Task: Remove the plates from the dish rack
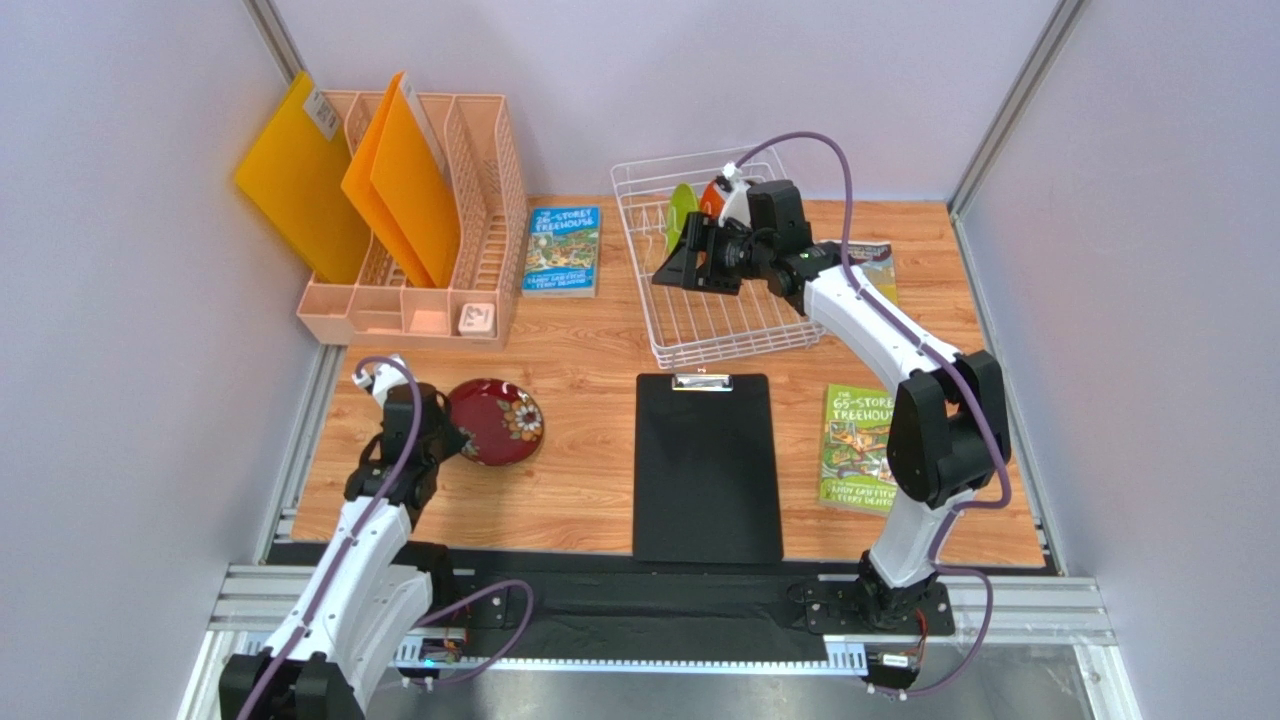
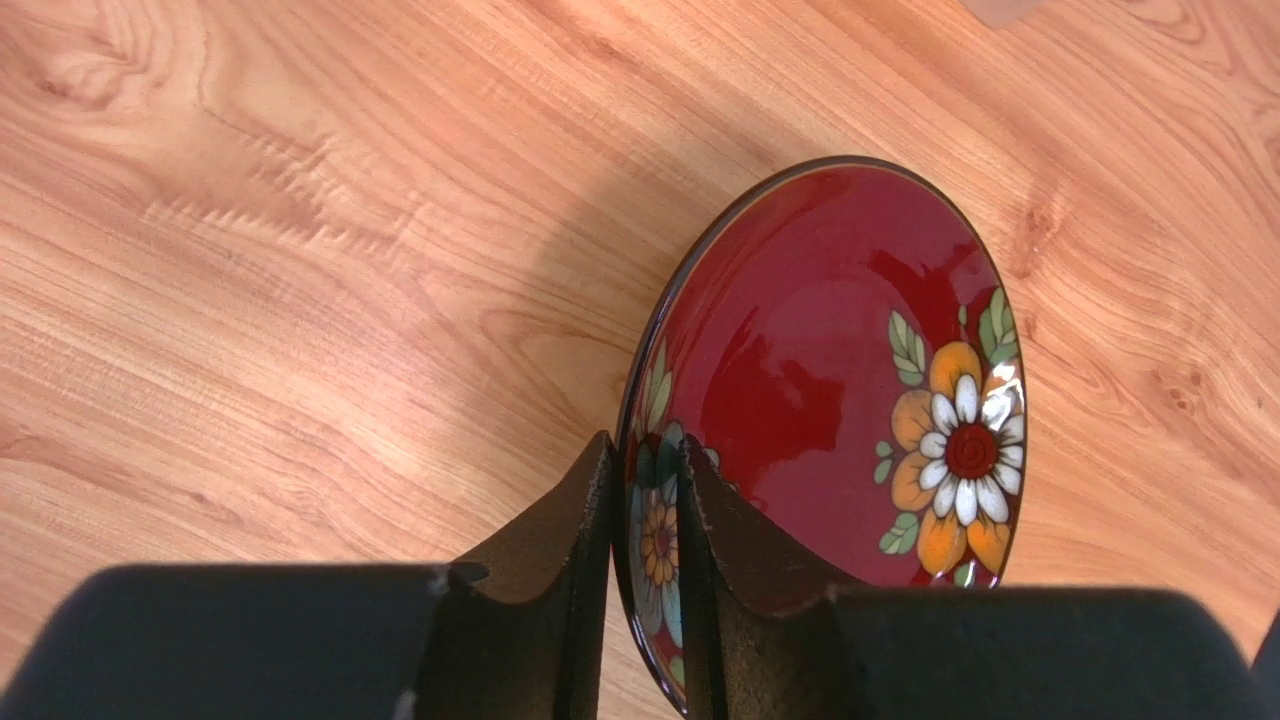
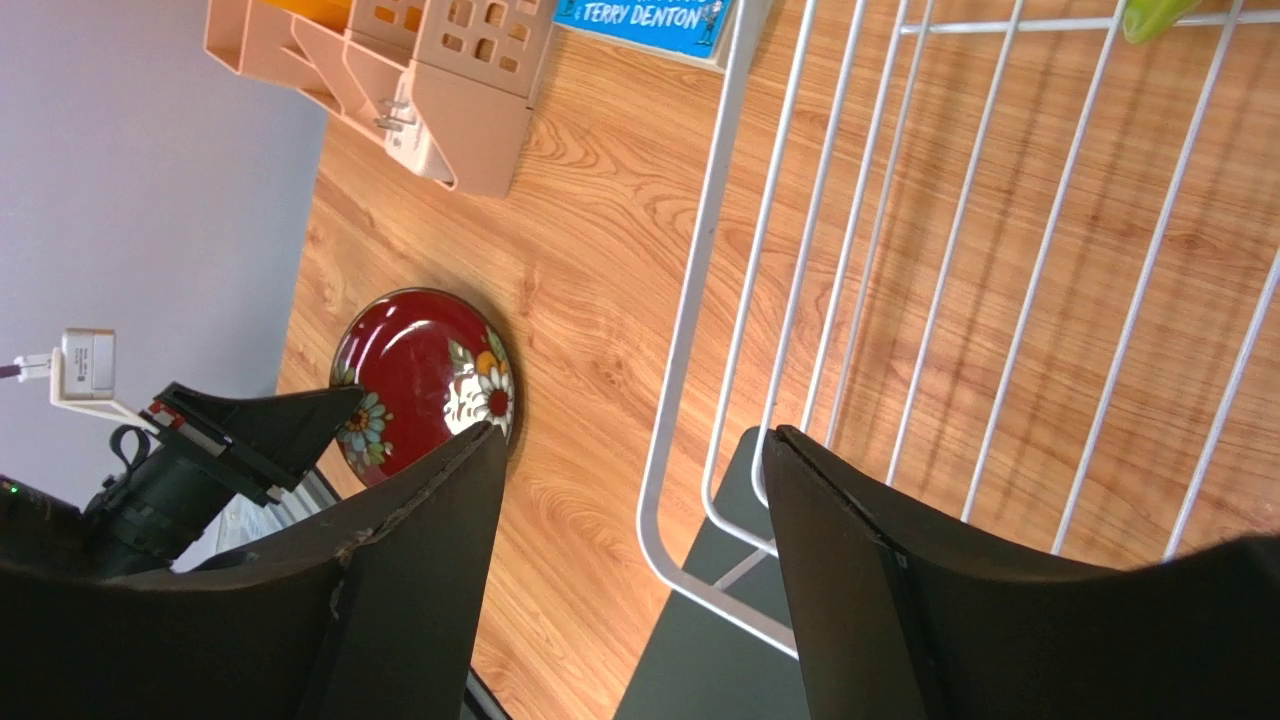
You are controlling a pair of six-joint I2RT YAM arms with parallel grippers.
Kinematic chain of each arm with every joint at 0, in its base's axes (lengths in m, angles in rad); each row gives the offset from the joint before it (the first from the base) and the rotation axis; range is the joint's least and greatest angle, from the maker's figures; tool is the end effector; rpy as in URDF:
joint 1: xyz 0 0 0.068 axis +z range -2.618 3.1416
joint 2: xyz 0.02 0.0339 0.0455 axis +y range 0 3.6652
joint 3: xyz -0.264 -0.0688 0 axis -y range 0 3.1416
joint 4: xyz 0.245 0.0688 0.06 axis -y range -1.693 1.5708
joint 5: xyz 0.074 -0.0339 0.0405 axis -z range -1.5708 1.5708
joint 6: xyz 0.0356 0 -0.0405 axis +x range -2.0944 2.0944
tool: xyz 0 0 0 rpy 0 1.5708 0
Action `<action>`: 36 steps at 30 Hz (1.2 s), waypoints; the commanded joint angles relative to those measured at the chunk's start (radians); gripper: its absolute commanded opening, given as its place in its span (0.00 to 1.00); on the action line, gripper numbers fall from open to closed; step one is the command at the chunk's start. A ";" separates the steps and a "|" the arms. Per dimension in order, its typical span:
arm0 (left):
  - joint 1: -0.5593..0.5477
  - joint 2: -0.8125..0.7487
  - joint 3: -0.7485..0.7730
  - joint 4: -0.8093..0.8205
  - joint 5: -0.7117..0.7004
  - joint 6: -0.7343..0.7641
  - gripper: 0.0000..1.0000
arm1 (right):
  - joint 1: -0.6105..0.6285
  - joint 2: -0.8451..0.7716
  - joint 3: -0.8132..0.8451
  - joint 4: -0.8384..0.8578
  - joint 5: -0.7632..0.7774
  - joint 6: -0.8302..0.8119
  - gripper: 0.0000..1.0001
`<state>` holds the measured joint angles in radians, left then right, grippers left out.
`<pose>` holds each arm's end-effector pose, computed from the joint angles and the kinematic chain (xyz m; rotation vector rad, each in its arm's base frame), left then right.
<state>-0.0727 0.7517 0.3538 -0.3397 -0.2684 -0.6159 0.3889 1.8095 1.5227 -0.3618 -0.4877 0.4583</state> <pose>0.1567 -0.0019 0.1813 -0.7405 2.1530 -0.0506 0.3809 0.1741 0.2946 -0.2045 2.3100 0.9920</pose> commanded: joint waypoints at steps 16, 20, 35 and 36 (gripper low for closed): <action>0.005 0.221 0.112 0.018 0.043 0.038 0.39 | -0.022 0.162 0.289 -0.160 0.270 -0.150 0.75; 0.005 0.218 0.122 0.010 0.035 0.044 0.48 | -0.022 0.249 0.471 -0.221 0.353 -0.194 0.75; -0.004 0.113 0.221 0.246 0.487 0.016 0.69 | -0.027 0.668 0.936 -0.267 0.618 -0.354 0.65; -0.012 0.159 0.253 0.280 0.521 0.012 0.69 | -0.027 0.674 0.936 -0.249 0.623 -0.371 0.62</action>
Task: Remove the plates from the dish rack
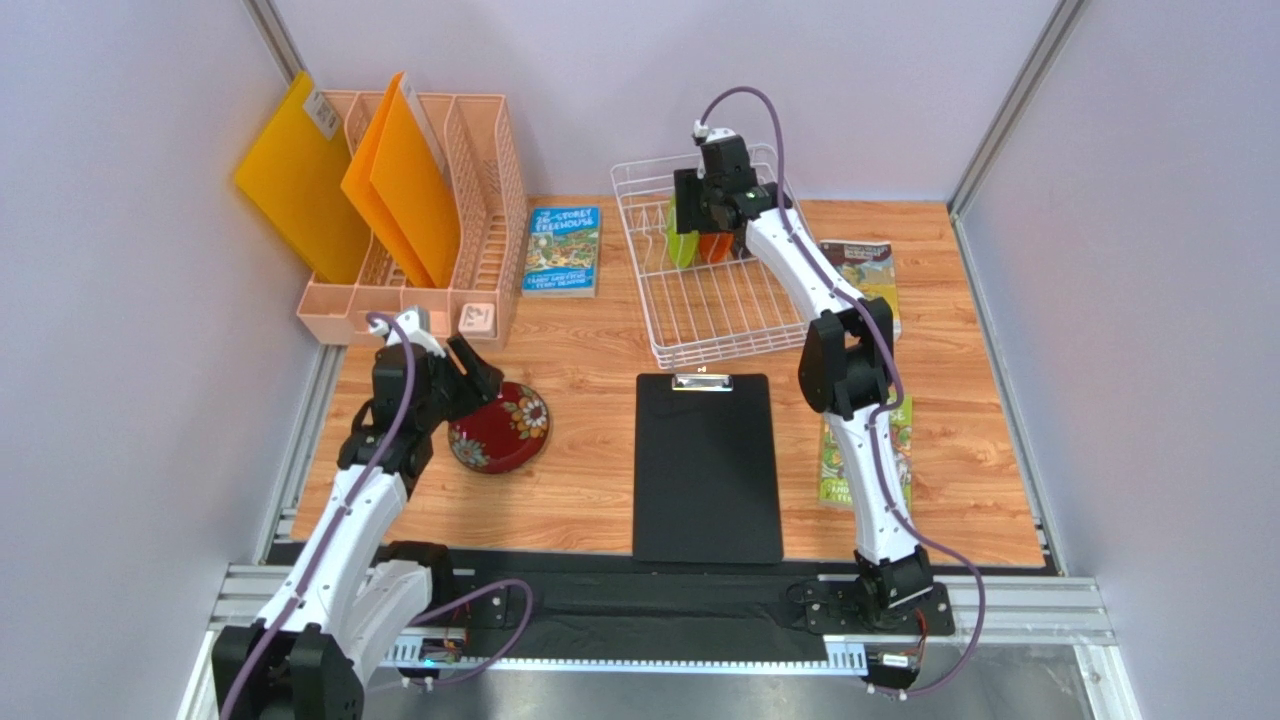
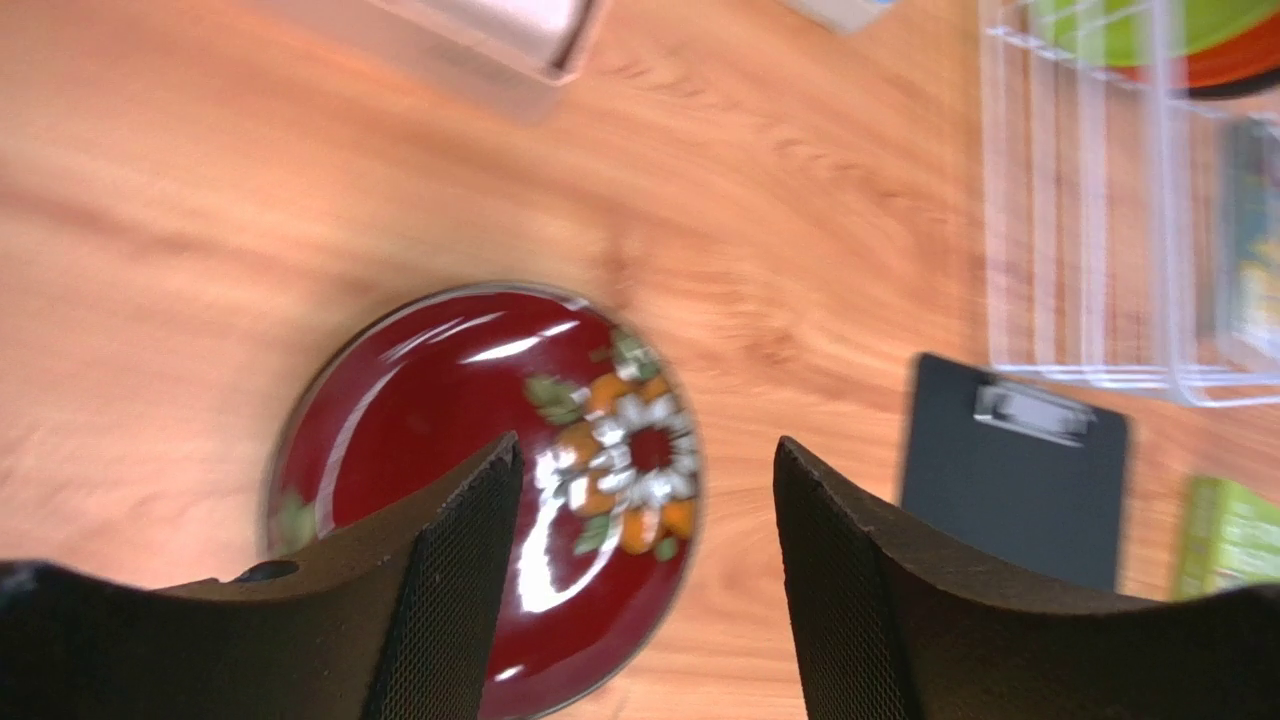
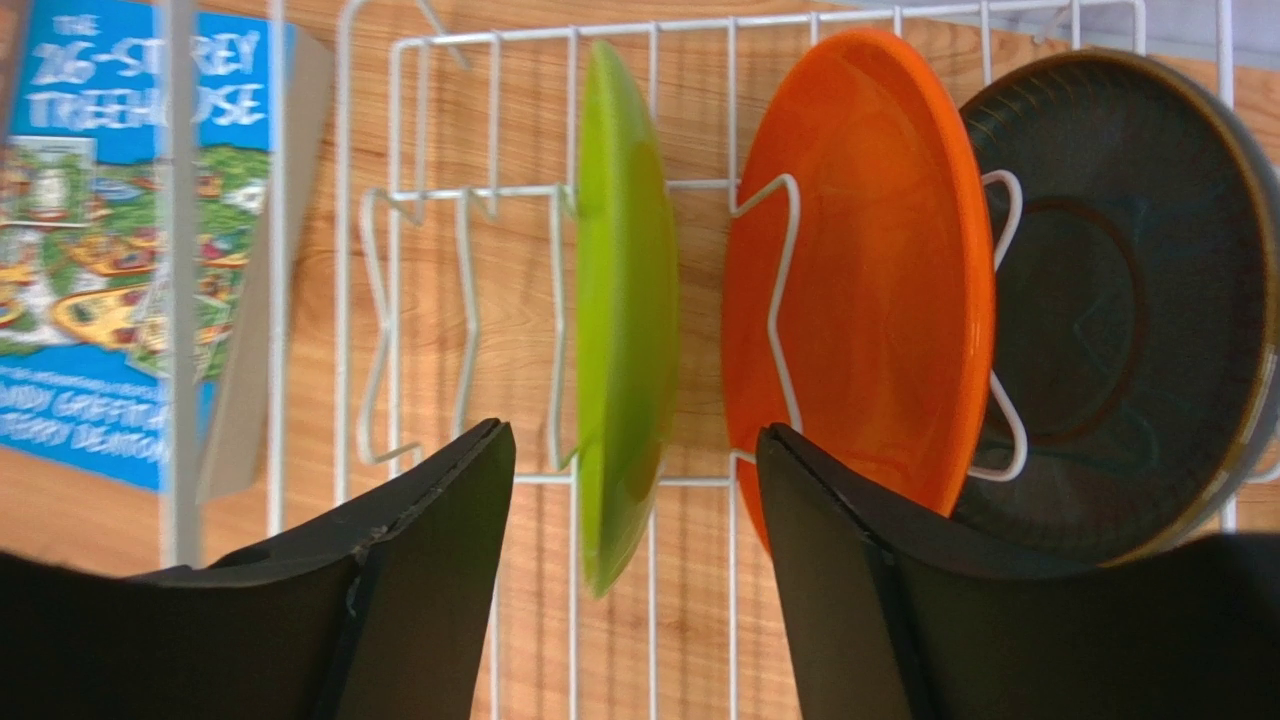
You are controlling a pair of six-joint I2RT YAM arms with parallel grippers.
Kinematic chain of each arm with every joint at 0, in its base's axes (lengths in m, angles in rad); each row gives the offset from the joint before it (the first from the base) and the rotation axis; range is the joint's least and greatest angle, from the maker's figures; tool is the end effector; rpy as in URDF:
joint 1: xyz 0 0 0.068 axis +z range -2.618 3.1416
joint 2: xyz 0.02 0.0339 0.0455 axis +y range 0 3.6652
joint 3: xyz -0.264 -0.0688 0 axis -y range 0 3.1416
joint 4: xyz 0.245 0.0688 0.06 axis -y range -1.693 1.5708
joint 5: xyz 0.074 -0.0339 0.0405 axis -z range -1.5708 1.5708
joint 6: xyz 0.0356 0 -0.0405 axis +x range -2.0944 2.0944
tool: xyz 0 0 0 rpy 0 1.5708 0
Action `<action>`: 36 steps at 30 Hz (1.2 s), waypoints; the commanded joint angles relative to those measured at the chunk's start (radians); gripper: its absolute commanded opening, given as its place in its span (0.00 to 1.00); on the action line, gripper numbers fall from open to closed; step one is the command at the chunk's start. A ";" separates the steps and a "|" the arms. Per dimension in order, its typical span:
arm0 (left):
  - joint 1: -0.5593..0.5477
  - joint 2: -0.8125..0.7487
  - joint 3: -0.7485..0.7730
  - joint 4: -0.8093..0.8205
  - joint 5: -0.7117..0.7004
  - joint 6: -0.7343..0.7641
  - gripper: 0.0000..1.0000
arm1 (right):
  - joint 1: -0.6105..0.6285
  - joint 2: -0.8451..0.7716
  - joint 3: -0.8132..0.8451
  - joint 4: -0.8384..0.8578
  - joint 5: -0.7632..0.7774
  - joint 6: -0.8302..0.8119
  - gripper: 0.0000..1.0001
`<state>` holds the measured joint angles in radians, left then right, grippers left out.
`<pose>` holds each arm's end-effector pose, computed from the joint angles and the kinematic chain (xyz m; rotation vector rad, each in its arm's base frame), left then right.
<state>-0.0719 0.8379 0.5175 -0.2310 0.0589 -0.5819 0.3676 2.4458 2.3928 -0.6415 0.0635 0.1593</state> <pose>0.1875 -0.0156 0.2321 -0.5090 2.0931 -0.4467 0.5184 0.1972 0.2596 -0.2026 2.2630 0.2075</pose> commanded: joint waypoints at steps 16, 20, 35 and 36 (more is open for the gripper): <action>-0.178 0.518 0.348 0.401 0.252 -0.019 0.68 | 0.002 -0.014 -0.015 0.103 0.124 -0.144 0.15; -0.184 0.552 0.360 0.406 0.237 -0.016 0.67 | 0.023 -0.060 -0.073 0.140 0.182 -0.161 0.05; -0.187 0.563 0.363 0.380 0.196 -0.004 0.67 | 0.126 -0.114 -0.167 0.345 0.614 -0.274 0.00; -0.187 0.561 0.360 0.380 0.196 -0.004 0.67 | 0.126 -0.122 -0.176 0.359 0.624 -0.271 0.00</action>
<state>-0.2550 1.4055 0.8440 0.1238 0.2600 -0.5995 0.4854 2.4031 2.2089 -0.4011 0.5278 -0.0792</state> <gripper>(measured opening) 0.670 0.125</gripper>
